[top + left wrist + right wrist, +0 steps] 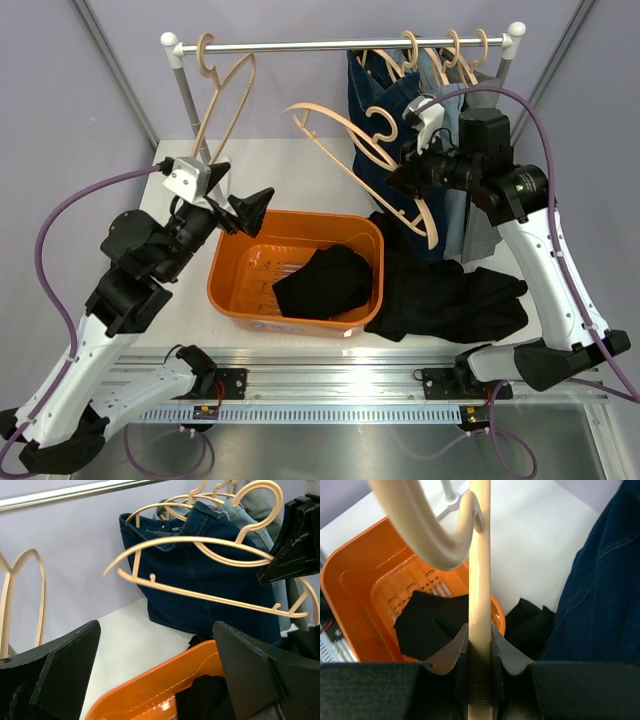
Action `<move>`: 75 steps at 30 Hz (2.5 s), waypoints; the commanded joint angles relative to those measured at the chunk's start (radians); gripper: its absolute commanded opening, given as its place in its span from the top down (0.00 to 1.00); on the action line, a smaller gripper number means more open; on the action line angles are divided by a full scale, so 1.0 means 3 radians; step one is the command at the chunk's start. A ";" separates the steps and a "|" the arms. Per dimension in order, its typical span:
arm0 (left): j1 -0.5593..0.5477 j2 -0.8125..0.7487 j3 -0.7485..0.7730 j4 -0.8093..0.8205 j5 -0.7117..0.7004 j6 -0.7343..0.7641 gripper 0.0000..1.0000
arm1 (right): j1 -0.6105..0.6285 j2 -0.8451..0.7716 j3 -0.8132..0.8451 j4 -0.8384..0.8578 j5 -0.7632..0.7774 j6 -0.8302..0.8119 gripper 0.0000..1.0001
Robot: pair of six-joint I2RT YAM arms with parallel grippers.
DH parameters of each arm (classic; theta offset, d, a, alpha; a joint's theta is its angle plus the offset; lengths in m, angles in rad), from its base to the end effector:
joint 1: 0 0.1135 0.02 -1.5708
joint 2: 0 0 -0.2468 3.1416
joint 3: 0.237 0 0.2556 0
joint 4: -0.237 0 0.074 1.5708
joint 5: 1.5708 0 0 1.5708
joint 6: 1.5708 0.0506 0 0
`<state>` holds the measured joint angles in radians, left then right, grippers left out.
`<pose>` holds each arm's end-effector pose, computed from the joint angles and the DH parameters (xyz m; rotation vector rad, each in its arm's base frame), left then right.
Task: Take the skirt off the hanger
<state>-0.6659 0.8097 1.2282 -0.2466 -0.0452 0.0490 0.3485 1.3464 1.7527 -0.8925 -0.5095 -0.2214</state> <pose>0.1391 -0.1064 0.4693 0.4596 1.3393 -0.4803 0.2492 0.1168 0.4522 -0.8711 1.8476 0.6017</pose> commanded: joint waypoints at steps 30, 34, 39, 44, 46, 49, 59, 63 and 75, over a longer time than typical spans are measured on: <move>0.0011 -0.0643 -0.0637 0.0173 -0.0519 -0.0859 0.01 | 0.1635 0.2148 0.2491 0.0996 0.3058 0.1045 1.00; 0.0011 -0.0674 -0.0693 0.0198 -0.0483 -0.0905 0.01 | 0.1646 0.2419 0.2753 0.1200 0.3160 0.1070 1.00; 0.0011 -0.0740 -0.0775 0.0229 -0.0448 -0.0951 0.01 | 0.1656 0.2742 0.3024 0.1532 0.3248 0.0999 1.00; 0.0011 -0.0812 -0.0842 0.0234 -0.0468 -0.0966 0.01 | 0.1681 0.2987 0.3146 0.1824 0.3370 0.0928 1.00; 0.0011 -0.0848 -0.0872 0.0234 -0.0473 -0.0971 0.01 | 0.1681 0.3069 0.3213 0.1931 0.3411 0.0902 1.00; 0.0011 -0.0884 -0.0908 0.0234 -0.0473 -0.0987 0.01 | 0.1686 0.3177 0.3259 0.2059 0.3442 0.0841 1.00; 0.0011 -0.0925 -0.0954 0.0234 -0.0443 -0.0997 0.01 | 0.1666 0.3447 0.3392 0.2438 0.3554 0.0646 1.00; 0.0011 -0.0930 -0.0954 0.0219 -0.0437 -0.1007 0.01 | 0.1625 0.3514 0.3433 0.2525 0.3554 0.0636 1.00; 0.0011 -0.0909 -0.0924 0.0203 -0.0448 -0.0997 0.01 | 0.1400 0.3616 0.3428 0.2448 0.3498 0.0682 0.99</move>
<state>-0.6655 0.5385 0.9451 -0.2314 -0.1867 -0.2417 0.7879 2.4260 2.7327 -0.2073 0.5228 -0.0223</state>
